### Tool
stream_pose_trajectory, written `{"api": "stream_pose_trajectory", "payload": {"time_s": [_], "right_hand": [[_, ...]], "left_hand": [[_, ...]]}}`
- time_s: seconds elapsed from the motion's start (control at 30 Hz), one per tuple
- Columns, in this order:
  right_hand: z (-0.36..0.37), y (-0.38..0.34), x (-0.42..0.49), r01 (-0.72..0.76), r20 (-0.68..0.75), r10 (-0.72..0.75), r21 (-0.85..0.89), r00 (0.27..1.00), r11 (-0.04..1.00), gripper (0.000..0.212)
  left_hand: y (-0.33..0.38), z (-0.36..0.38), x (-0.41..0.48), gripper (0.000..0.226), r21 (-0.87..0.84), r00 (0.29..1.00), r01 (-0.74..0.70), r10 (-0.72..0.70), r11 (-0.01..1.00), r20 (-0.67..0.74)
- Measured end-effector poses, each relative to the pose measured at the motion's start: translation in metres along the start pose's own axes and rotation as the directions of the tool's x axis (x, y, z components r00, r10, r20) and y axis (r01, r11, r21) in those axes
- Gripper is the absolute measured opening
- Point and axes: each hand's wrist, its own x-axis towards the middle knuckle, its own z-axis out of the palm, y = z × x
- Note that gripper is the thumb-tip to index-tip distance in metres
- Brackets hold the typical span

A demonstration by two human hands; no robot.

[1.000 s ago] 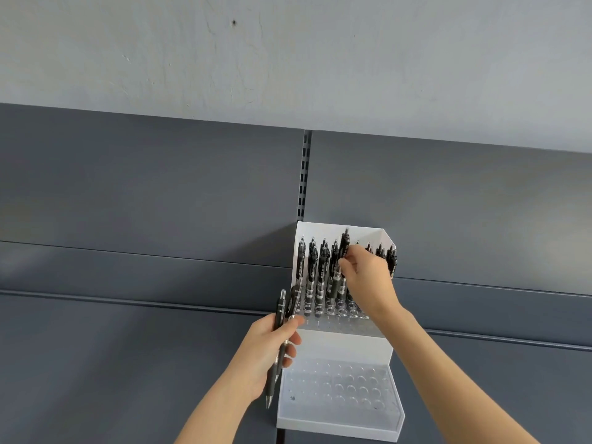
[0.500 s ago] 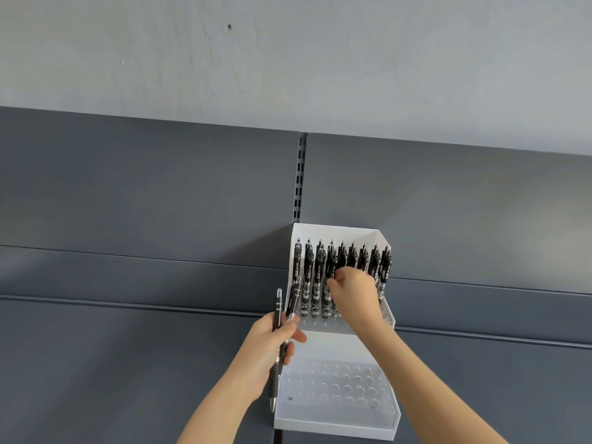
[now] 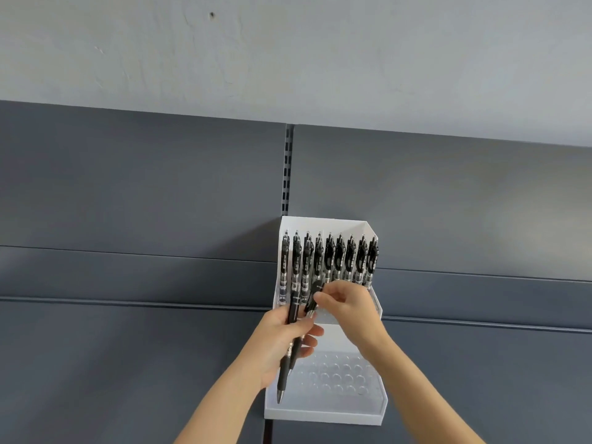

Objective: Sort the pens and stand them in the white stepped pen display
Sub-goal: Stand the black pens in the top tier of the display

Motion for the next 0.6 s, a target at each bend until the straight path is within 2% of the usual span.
{"api": "stream_pose_trajectory", "payload": {"time_s": [0.1,0.23,0.4,0.47,0.6], "right_hand": [[-0.011,0.005,-0.001,-0.042,0.072,0.038,0.056,0.997,0.998,0.026],[-0.014,0.008,-0.003,-0.057,0.050,0.053,0.081,0.997,0.995,0.026],[-0.015,0.013,-0.003,-0.057,0.011,0.058,-0.046,0.998,0.997,0.030],[-0.023,0.009,0.001,-0.041,-0.042,0.039,-0.045,0.998,0.998,0.027],[-0.048,-0.009,0.020,0.042,-0.244,-0.054,-0.055,0.968,0.998,0.024]], "left_hand": [[0.001,0.004,0.000,0.015,0.000,0.999,0.014,-0.014,1.000,0.033],[0.000,0.013,0.003,0.017,0.030,1.000,-0.012,0.012,0.999,0.013],[-0.004,0.018,0.007,0.011,0.092,1.000,-0.017,0.019,0.996,-0.023],[-0.006,0.013,0.008,0.007,0.156,0.996,-0.026,0.038,0.987,-0.074],[-0.010,-0.002,0.010,0.027,0.262,0.991,0.003,0.032,0.965,-0.127]]}}
